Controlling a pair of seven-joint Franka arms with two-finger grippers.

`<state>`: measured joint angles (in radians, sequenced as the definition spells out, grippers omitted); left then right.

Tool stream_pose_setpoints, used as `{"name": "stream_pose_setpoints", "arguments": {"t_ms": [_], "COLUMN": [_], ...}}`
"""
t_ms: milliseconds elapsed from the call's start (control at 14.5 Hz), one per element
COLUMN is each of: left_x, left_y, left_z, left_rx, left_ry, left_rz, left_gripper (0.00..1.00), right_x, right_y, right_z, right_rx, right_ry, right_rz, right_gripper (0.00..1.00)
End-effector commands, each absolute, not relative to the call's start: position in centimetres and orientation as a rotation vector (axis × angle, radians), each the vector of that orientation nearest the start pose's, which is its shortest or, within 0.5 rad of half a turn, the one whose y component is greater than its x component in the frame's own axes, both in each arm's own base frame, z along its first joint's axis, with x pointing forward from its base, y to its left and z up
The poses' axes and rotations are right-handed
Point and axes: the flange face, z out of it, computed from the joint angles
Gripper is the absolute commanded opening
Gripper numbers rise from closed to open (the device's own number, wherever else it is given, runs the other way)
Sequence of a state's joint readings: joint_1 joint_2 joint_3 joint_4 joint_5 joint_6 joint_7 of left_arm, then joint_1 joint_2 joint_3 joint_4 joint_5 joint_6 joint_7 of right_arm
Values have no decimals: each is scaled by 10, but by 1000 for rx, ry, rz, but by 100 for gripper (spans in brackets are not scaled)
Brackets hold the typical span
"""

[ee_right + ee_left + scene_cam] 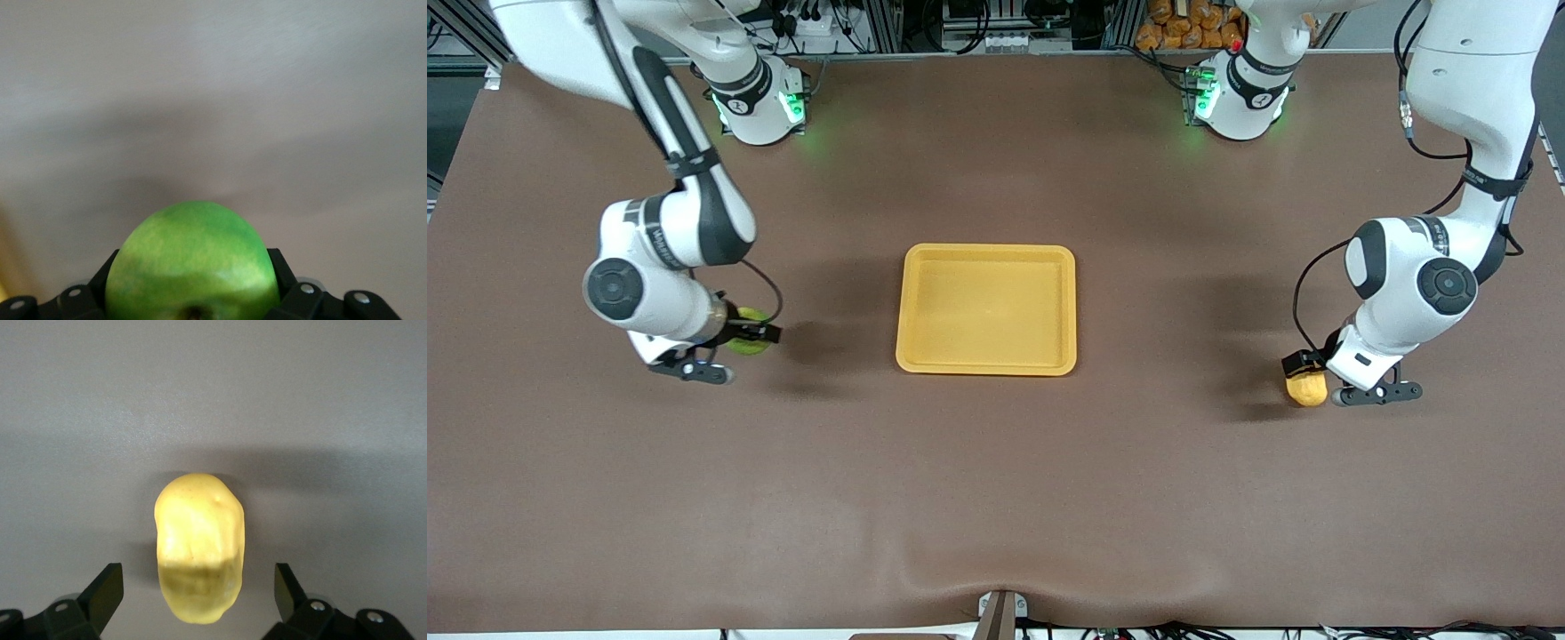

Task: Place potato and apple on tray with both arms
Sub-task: 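Grasp and lift the apple with the right gripper while the left grasps potato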

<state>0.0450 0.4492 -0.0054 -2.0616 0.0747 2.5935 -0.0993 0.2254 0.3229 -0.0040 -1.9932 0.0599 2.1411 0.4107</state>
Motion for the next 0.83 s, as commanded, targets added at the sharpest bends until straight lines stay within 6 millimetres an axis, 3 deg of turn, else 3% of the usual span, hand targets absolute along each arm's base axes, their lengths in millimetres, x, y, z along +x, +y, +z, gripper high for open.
{"name": "stream_pose_setpoints", "arguments": {"t_ms": [0, 207, 277, 553, 691, 761], "left_x": [608, 610, 611, 611, 610, 611], "left_y": [27, 39, 39, 39, 39, 38], "left_z": [217, 211, 208, 206, 199, 199], "left_rx": [-3090, -3091, -3091, -3094, -3096, -3097], "left_ry": [-147, -181, -183, -187, -193, -189], "left_rz": [-143, -159, -156, -163, -149, -152], "left_gripper": [100, 100, 100, 100, 98, 90], "right_x": [561, 534, 529, 500, 494, 493], "right_y": [196, 302, 321, 387, 402, 403], "right_z": [303, 316, 309, 266, 249, 241], "right_rx": [-3102, -3107, -3103, -3138, -3150, -3164], "right_ry": [503, 652, 718, 793, 842, 851], "right_rz": [266, 195, 200, 231, 231, 229], "right_gripper": [51, 51, 51, 54, 56, 57]}}
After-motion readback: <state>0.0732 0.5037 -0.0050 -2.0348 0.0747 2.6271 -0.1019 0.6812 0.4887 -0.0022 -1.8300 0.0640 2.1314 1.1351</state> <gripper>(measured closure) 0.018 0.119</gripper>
